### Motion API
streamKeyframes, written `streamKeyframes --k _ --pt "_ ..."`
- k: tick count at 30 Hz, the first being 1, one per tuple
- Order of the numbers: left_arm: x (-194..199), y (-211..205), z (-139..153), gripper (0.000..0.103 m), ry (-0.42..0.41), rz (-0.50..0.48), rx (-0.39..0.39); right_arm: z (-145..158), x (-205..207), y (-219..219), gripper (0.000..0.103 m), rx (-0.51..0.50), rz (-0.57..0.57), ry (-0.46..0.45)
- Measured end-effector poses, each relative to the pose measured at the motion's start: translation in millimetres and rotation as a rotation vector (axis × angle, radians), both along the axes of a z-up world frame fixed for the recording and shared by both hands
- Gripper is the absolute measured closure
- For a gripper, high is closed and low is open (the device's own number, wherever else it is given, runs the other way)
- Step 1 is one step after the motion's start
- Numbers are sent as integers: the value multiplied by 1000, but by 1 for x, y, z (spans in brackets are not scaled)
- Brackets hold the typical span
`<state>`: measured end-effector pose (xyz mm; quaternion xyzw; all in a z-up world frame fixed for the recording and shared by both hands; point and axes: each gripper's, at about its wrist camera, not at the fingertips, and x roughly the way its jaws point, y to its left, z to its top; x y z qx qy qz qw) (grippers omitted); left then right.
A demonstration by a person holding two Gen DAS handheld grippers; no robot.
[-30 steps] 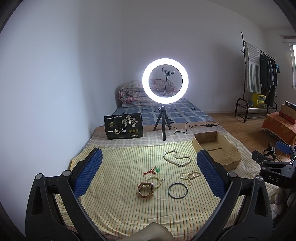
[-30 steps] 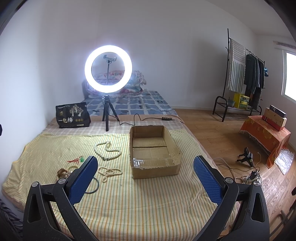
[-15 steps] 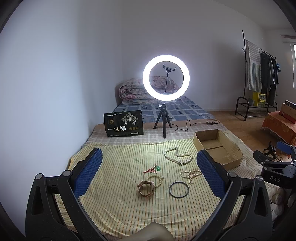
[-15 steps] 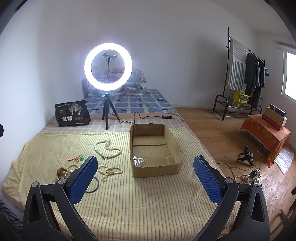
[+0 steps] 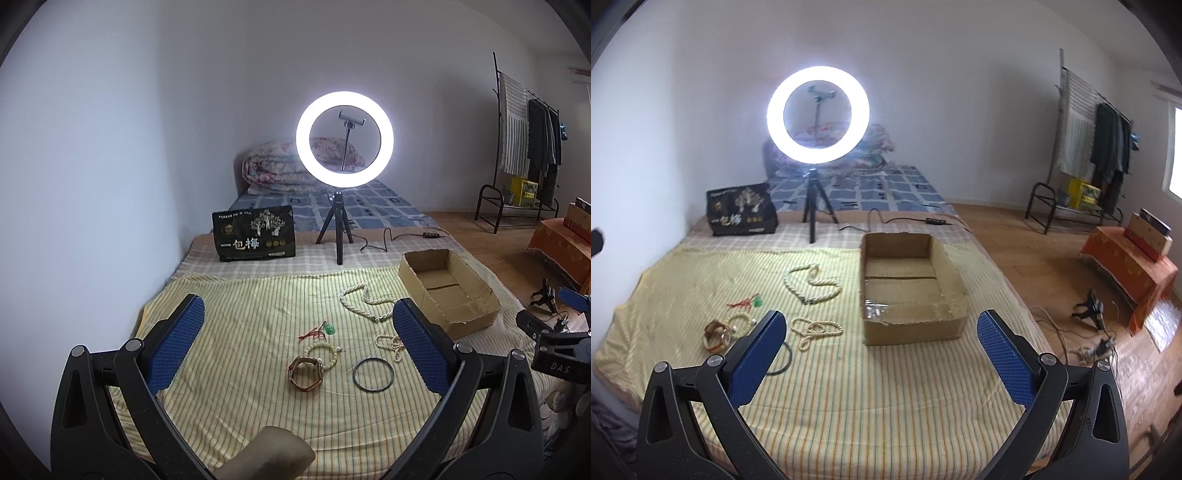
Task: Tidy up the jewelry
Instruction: 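Grasp the brown leather watch with the left gripper while the right gripper grasps the blue bangle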
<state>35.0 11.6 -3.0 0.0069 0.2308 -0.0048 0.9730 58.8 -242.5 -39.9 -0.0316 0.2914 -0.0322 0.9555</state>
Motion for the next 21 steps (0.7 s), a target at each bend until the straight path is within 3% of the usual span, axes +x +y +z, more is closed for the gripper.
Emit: streamKeyframes --k 5,8,13,17,21 --pt "34 20 -13 0 91 18 28 -4 17 13 0 -21 103 45" --pt "57 31 -23 0 171 -10 3 -8 35 21 1 -35 144 94" --pt "91 44 -45 1 251 -36 -21 -32 67 28 1 36 195 246" --pt "117 49 -70 22 362 -70 -57 -61 87 33 12 64 209 365" --pt "137 58 -105 40 520 -107 -156 -90 102 31 22 118 209 494"
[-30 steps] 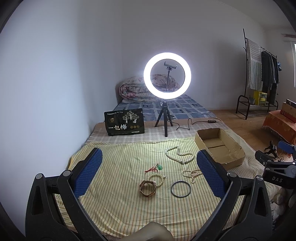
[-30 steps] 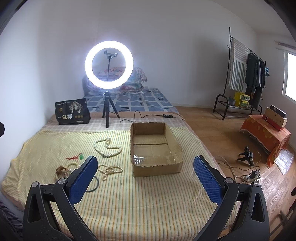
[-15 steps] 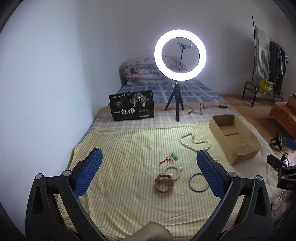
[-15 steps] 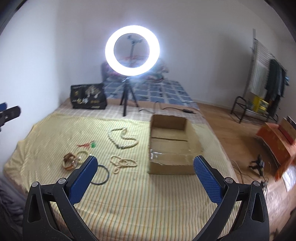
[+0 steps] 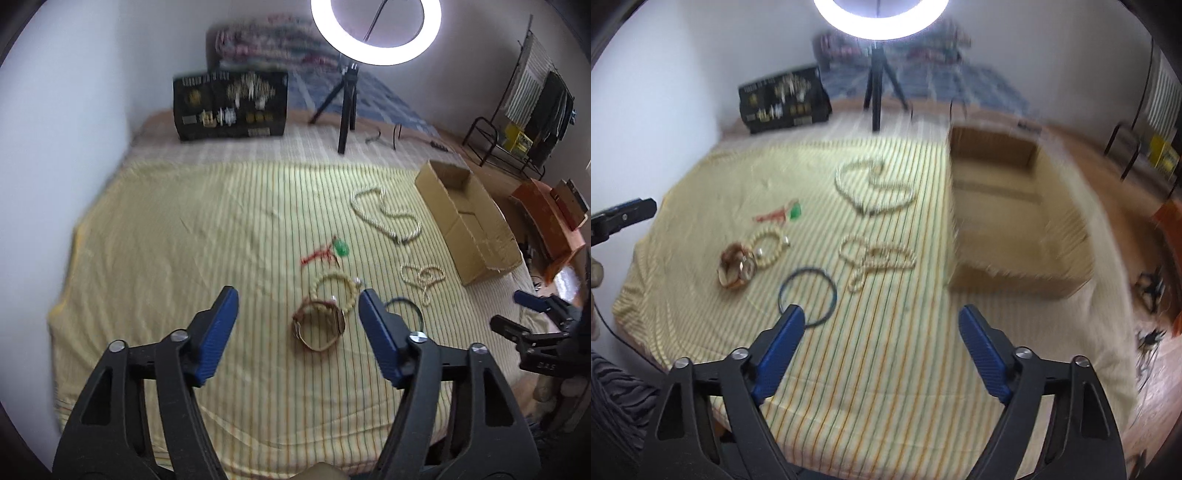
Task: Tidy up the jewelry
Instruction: 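Grasp the brown leather watch with the left gripper while the right gripper grasps the blue bangle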
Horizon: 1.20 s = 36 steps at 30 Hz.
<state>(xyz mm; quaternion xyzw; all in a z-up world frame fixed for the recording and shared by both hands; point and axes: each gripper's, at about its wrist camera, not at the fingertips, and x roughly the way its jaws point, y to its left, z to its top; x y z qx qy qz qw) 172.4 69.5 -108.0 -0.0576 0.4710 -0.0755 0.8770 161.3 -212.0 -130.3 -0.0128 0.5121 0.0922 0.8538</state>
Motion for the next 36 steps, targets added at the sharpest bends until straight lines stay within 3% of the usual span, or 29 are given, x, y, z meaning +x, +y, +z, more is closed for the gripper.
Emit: streamKeyframes --k 3,5,7,13,17,20,26,31,36 --pt "10 5 -23 50 95 5 -52 -23 11 2 28 38 18 97" --pt "15 7 -37 52 151 1 -84 -36 19 4 44 69 16 154" --pt "18 8 -46 52 182 4 -95 -48 27 4 52 117 7 217" --pt "35 10 -70 58 273 14 -141 -70 45 8 64 228 -19 316" --pt "43 9 -83 59 317 20 -159 -78 54 12 64 240 -24 339" --pt "47 7 -92 66 349 17 -169 -81 57 16 69 239 -19 352" --pt "51 5 -105 67 384 23 -156 -86 64 22 73 229 -20 355" --pt "53 5 -116 74 411 30 -146 -90 67 24 76 207 -17 353" --pt "53 5 -123 83 418 33 -139 -91 67 33 86 135 0 332"
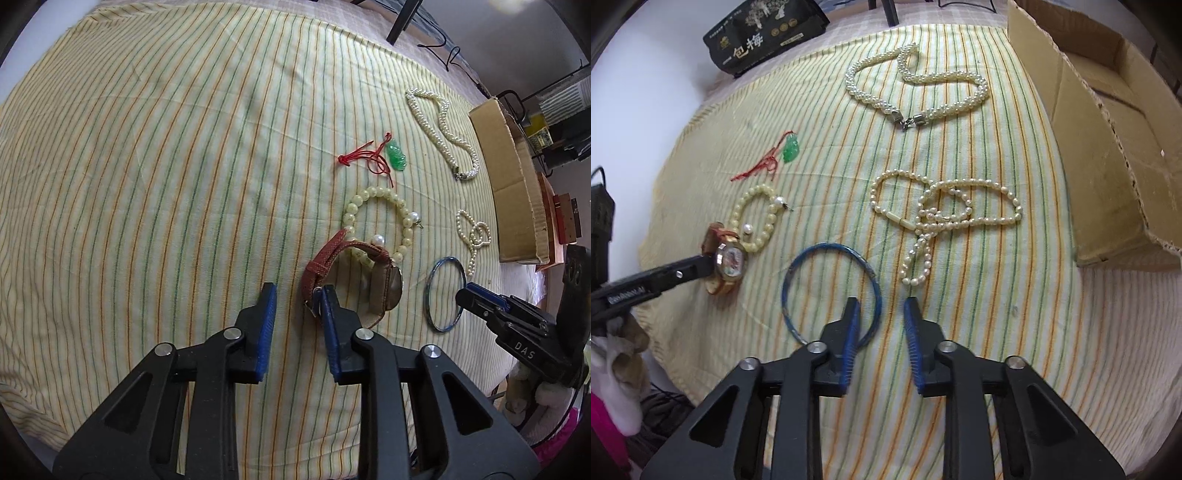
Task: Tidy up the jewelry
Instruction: 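Grasp the brown leather watch with the left gripper while the right gripper grasps the blue bangle, then carry the watch into the cardboard box and open the left gripper while the right gripper drops the bangle there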
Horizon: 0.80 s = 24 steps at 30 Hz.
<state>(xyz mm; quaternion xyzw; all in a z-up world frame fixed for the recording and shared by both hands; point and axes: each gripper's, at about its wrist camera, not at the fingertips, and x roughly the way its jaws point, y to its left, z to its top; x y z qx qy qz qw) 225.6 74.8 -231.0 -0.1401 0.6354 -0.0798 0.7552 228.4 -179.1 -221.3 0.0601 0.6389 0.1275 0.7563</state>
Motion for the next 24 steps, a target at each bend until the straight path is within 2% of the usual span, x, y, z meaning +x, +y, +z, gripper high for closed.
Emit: streamKeyframes --k 5,10,24 --pt "-2 -5 3 96 -11 -10 -2 0 -1 7 98 -31 27 -31" --pt "-5 -8 10 96 -35 -15 1 7 -4 5 100 -11 33 -52" --pt "-11 -12 46 96 -144 -8 -23 52 -17 6 101 -27 86 -227"
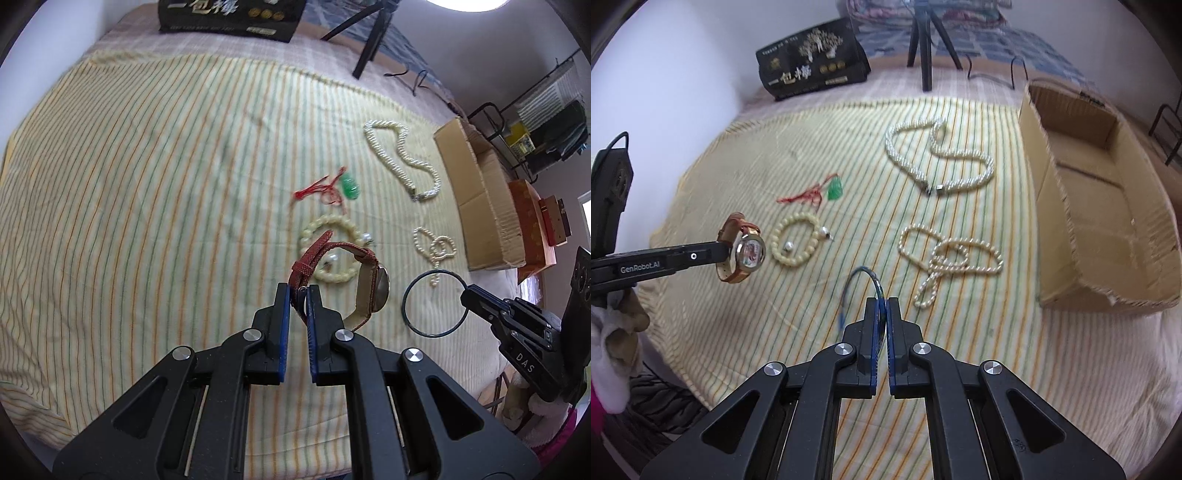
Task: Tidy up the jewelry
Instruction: 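Carry the watch into the cardboard box and open the left gripper while the right gripper drops the bangle there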
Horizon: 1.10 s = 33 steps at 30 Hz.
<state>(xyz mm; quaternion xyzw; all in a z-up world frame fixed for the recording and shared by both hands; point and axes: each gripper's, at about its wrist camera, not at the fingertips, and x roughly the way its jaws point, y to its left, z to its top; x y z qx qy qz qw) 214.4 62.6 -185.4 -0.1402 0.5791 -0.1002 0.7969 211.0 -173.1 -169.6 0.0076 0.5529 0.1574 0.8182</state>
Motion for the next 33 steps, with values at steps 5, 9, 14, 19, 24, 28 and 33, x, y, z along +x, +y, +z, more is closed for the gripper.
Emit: streamKeyframes --k 5,9,14,19,24,28,33 --pt "3 -16 16 96 -38 -21 -22 18 -4 -12 101 3 -9 -50" --pt "8 -33 25 96 -60 -47 -32 29 -3 -21 101 -1 -25 -84" --pt "12 -53 34 96 -77 -73 -52 40 -4 -33 101 -1 -43 -113" --pt "15 -71 42 96 -91 -97 -69 54 -3 -46 101 3 -64 -155" --pt "19 -92 49 96 -108 -124 -80 69 1 -64 101 7 -99 -194" --pt "24 -110 54 96 -119 -144 -91 81 6 -84 101 20 -144 -223" --pt "30 -138 58 96 -134 -176 -101 90 14 -108 101 9 -196 -250"
